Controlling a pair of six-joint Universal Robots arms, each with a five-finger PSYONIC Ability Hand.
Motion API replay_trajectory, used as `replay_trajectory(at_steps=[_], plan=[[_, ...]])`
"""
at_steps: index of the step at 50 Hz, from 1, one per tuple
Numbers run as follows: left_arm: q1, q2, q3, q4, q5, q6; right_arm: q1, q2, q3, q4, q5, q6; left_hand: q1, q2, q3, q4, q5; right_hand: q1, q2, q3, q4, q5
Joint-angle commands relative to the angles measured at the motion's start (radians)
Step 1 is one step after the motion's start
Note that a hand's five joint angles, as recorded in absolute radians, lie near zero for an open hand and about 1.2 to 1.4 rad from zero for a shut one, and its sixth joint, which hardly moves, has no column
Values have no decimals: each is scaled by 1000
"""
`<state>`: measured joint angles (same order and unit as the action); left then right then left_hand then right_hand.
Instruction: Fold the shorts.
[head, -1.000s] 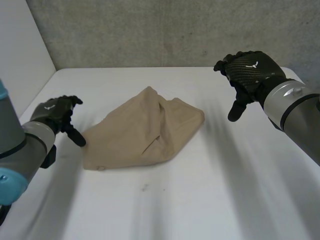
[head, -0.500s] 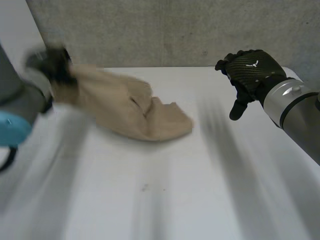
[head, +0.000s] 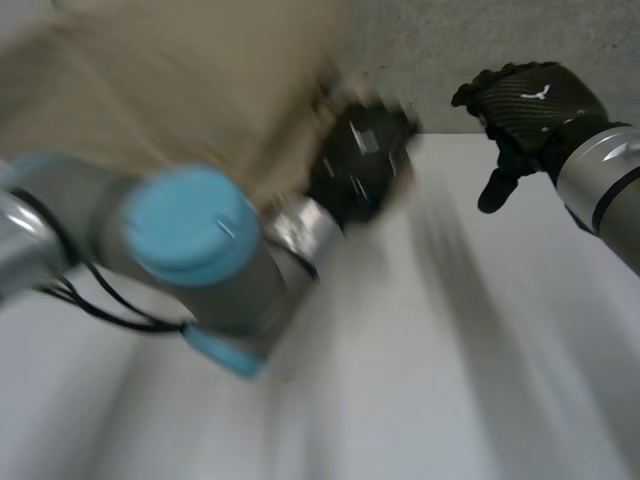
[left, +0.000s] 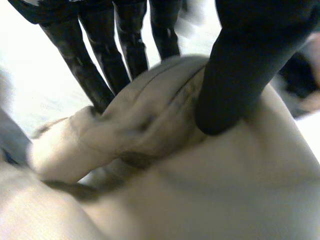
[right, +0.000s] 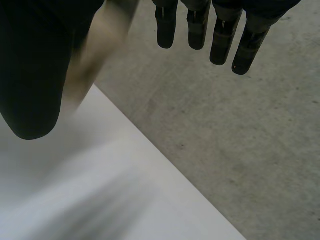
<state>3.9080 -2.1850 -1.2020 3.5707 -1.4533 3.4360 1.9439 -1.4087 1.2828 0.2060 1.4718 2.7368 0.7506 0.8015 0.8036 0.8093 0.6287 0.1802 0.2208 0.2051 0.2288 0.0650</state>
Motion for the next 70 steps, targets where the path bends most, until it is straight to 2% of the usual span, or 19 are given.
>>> replay_trajectory(at_steps=[1, 6, 11, 19, 23, 29, 32, 38, 43, 44, 46, 47, 54, 59, 65, 66, 68, 69, 70], plan=[[-149, -79, -115, -61, 42, 32, -52, -6, -19, 0, -1, 3, -460, -511, -513, -519, -513, -6, -46, -31, -54, -65], [-170, 17, -148, -64, 44, 55, -60, -6, -23, 0, -2, 3, -516, -567, -570, -575, -569, -6, -46, -31, -54, -65], [-150, 154, -160, -69, 41, 51, -57, -6, -25, -2, -2, 3, -516, -567, -570, -575, -569, -6, -46, -31, -54, -65], [13, 275, -175, -96, 10, 49, -45, -3, -22, 50, 4, 0, -496, -547, -549, -555, -549, -6, -46, -31, -54, -65], [97, 306, -221, -200, -54, 46, -46, -1, -25, 134, -4, -20, -481, -532, -534, -540, -534, -6, -46, -31, -54, -65], [128, 323, -280, -377, -105, -24, -46, 65, -19, 167, -33, -51, -490, -541, -543, -549, -543, -6, -46, -31, -54, -65], [119, 323, -301, -443, -128, -119, -48, 121, -22, 135, -56, -52, -484, -535, -537, -543, -537, -6, -46, -31, -54, -65], [90, 324, -269, -452, -192, -355, -59, 267, -40, 4, -128, -123, -443, -494, -496, -502, -496, -6, -46, -31, -54, -65], [38, 292, -171, -467, -220, -443, -91, 352, -60, -68, -151, -222, -417, -468, -470, -476, -469, 43, 2, 18, -6, -17], [-14, 247, -122, -477, -229, -455, -98, 364, -65, -75, -157, -236, -385, -436, -438, -443, -437, 46, 5, 21, -3, -14], [-35, 229, -105, -480, -233, -455, -106, 407, -80, -82, -189, -253, -381, -432, -434, -440, -434, 60, 20, 35, 12, 1], [-77, 185, -58, -481, -252, -457, -109, 430, -89, -82, -223, -256, -381, -432, -434, -440, -434, 78, 37, 53, 29, 18], [-134, 38, 47, -472, -360, -465, -134, 502, -103, -86, -372, -259, -326, -377, -379, -385, -379, 107, 67, 82, 59, 48], [-162, -68, 116, -472, -404, -458, -142, 545, -123, -88, -410, -261, -323, -374, -376, -381, -375, 160, 119, 135, 111, 101], [-167, -157, 164, -471, -435, -457, -140, 586, -145, -85, -412, -267, -293, -344, -346, -352, -346, 231, 190, 206, 182, 171], [-164, -174, 174, -467, -440, -455, -137, 603, -154, -83, -415, -266, -203, -254, -256, -262, -256, 559, 518, 534, 510, 500], [-157, -180, 179, -464, -446, -455, -135, 603, -158, -86, -416, -261, 14, -37, -39, -45, -39, 910, 869, 885, 861, 851], [-156, -180, 180, -463, -453, -455, -135, 602, -163, -88, -415, -261, 181, 130, 127, 122, 128, 1077, 1037, 1053, 1029, 1018], [-151, -173, 180, -454, -470, -452, -132, 600, -166, -89, -415, -259, 482, 431, 429, 423, 429, 1215, 1174, 1190, 1166, 1155]])
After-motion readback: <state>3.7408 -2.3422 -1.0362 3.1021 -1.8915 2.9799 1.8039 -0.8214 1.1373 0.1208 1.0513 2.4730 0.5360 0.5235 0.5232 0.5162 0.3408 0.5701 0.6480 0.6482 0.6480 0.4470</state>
